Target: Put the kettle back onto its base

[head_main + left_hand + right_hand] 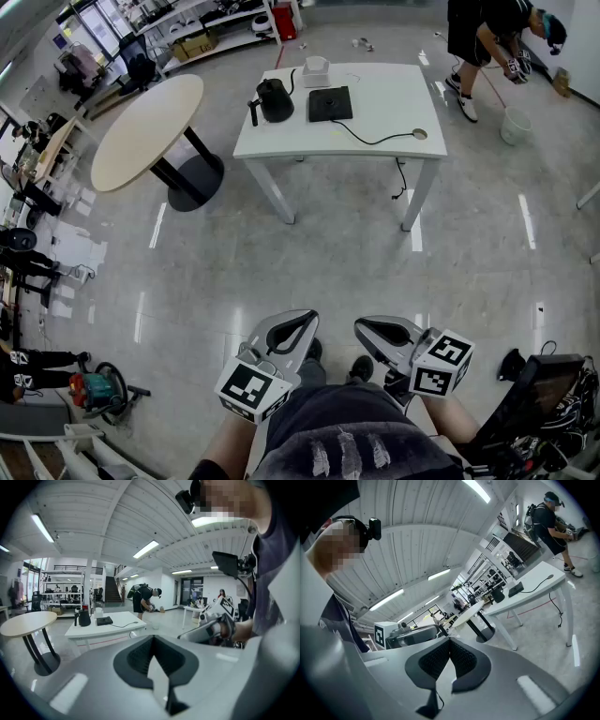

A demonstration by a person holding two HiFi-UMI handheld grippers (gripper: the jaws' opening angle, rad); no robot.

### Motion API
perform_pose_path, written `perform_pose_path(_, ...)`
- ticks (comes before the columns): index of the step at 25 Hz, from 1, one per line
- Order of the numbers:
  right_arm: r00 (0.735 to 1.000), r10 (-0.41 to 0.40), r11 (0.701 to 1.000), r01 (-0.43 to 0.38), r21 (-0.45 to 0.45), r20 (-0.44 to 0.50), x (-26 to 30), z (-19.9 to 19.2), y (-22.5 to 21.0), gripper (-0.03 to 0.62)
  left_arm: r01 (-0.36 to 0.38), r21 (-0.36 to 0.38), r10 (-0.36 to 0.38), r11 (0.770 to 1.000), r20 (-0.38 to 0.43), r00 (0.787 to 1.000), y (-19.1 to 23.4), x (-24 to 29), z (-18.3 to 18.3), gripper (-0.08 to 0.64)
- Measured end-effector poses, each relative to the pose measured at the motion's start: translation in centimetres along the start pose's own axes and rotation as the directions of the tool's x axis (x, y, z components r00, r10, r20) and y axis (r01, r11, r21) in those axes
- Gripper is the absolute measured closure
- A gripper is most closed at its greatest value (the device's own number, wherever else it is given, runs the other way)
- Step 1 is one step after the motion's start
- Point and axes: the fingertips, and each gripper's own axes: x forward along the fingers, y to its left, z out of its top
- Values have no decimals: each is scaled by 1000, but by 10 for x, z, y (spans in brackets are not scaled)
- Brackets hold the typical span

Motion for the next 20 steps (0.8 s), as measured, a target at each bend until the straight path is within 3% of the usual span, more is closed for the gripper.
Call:
perform_pose_path(6,1000,1,999,0,41,-13,33,7,-4,591,30,-36,-28,999,42,999,41,4,-1,558)
perform_pose_path(14,998,-40,999,39,-18,-57,125,49,-9,591,41,-81,-31,996,122,992,146,4,18,558)
perform_pose_path(20,993,-62,997,58,-43,-97,192,62,-12,591,54,-105,-39,993,134,990,220,3,13,558)
